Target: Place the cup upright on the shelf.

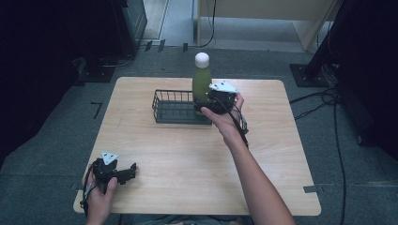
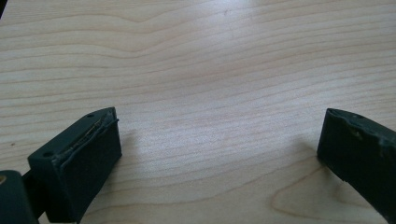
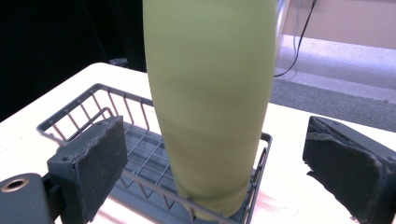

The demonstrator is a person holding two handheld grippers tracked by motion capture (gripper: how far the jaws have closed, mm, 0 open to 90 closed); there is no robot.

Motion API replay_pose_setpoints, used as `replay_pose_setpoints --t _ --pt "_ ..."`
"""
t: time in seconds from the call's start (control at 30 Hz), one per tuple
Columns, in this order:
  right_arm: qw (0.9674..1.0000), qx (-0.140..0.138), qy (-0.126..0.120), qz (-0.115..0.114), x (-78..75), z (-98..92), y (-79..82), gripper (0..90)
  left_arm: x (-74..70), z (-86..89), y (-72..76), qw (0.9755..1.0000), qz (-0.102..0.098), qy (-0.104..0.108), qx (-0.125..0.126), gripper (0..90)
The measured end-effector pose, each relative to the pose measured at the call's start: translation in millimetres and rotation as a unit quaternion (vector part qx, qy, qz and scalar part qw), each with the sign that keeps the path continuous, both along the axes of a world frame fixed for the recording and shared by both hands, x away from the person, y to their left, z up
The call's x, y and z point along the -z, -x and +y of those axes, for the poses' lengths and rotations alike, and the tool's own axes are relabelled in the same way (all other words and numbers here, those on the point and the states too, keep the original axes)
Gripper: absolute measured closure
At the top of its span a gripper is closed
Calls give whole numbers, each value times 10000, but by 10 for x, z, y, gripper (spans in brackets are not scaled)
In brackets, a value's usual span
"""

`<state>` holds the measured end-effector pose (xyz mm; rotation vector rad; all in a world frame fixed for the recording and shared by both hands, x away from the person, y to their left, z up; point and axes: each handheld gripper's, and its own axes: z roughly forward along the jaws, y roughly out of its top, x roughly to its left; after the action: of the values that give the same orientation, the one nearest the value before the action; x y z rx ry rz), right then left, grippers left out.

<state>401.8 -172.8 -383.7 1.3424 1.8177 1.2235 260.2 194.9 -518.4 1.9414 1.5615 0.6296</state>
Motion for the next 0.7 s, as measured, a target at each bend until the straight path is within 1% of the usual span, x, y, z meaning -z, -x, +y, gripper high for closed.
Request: replay_pose_setpoints --t 0.13,0.4,0.57,0.7 --pt "10000 -76 20 -33 1 -60 103 50 0 0 0 10000 0 1 -1 0" --pt "10000 -86 -4 -47 44 -226 291 29 0 0 0 10000 0 -1 0 0" --pt "9999 -110 -1 48 129 -349 422 19 0 0 0 10000 0 -1 0 0" --pt "9999 -96 -32 70 167 -454 528 11 0 0 0 10000 -5 -3 1 0"
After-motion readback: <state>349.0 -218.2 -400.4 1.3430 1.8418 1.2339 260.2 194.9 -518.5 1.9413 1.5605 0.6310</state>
